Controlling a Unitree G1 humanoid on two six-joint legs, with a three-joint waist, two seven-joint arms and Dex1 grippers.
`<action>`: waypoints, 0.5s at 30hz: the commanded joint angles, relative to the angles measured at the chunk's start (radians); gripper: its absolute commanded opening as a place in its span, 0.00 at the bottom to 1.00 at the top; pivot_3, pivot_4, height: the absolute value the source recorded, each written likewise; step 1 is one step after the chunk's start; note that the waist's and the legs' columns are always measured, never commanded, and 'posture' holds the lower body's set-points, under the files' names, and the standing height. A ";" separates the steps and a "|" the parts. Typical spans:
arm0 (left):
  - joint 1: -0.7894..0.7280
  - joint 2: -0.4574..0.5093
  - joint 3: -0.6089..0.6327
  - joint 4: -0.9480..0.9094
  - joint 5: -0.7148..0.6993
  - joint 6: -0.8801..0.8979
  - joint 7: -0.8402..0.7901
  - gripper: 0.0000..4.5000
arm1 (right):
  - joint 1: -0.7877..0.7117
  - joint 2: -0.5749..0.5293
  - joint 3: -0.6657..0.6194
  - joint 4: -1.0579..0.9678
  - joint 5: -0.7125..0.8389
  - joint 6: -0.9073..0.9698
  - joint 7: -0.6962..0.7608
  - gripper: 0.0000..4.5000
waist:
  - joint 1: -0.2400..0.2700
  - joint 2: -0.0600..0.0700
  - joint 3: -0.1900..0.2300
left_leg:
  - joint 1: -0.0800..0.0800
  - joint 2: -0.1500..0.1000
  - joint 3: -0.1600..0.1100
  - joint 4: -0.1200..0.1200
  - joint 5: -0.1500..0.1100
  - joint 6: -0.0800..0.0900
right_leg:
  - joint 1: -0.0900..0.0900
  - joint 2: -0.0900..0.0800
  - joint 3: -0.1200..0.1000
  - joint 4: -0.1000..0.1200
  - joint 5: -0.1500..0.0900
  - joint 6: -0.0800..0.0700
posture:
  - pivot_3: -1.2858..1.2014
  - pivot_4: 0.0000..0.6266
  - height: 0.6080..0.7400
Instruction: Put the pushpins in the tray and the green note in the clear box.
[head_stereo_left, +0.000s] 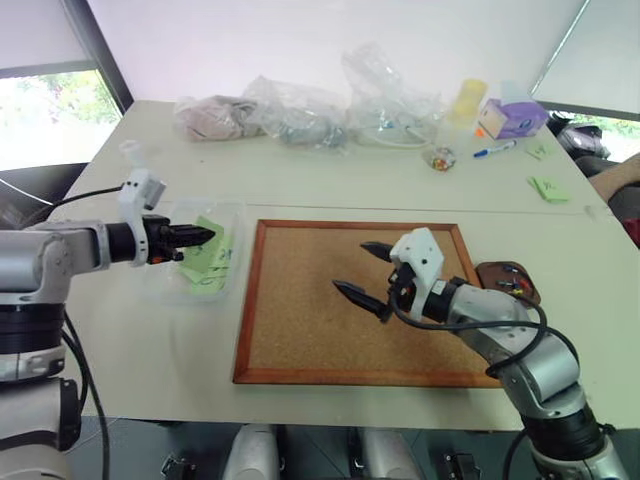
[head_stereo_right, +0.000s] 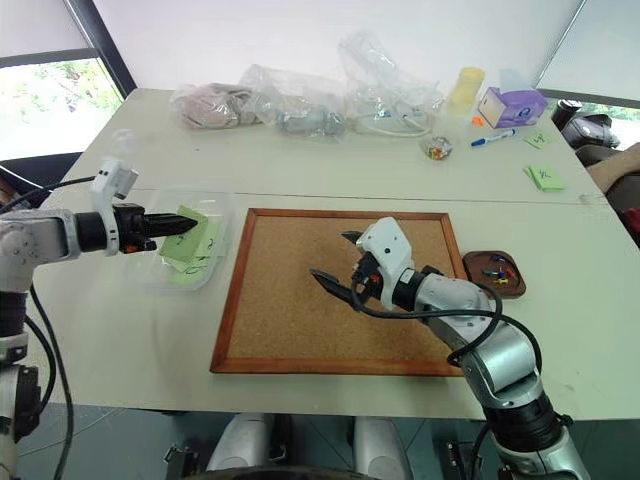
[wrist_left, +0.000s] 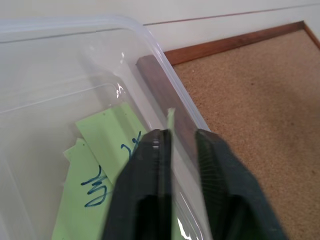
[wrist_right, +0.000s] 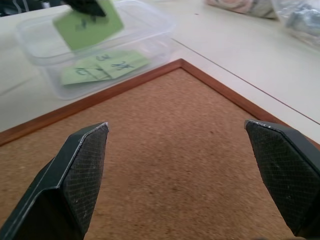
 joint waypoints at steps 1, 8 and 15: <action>-0.016 0.008 0.001 0.006 0.030 -0.042 0.025 0.66 | -0.001 0.009 -0.019 -0.007 -0.018 -0.037 -0.008 1.00 | -0.004 0.000 0.000 | 0.000 0.000 0.000 0.000 0.000 0.000 | 0.000 0.000 0.000 0.000 0.000 0.000 | 0.52 0.24 0.98; -0.074 0.032 -0.032 0.043 0.102 -0.216 -0.011 0.99 | 0.039 0.010 -0.079 -0.016 -0.016 -0.044 -0.026 1.00 | -0.002 -0.001 0.000 | 0.000 0.001 0.001 0.000 0.000 0.000 | -0.001 0.001 0.000 0.001 0.000 0.000 | 0.52 0.24 0.98; -0.119 -0.043 -0.053 -0.147 0.004 -0.318 -0.141 0.99 | 0.127 0.009 -0.300 -0.076 0.099 -0.002 -0.064 1.00 | 0.009 -0.003 0.001 | -0.001 -0.001 0.002 0.000 0.000 0.000 | 0.000 -0.002 0.000 0.000 0.000 0.000 | 0.52 0.24 0.98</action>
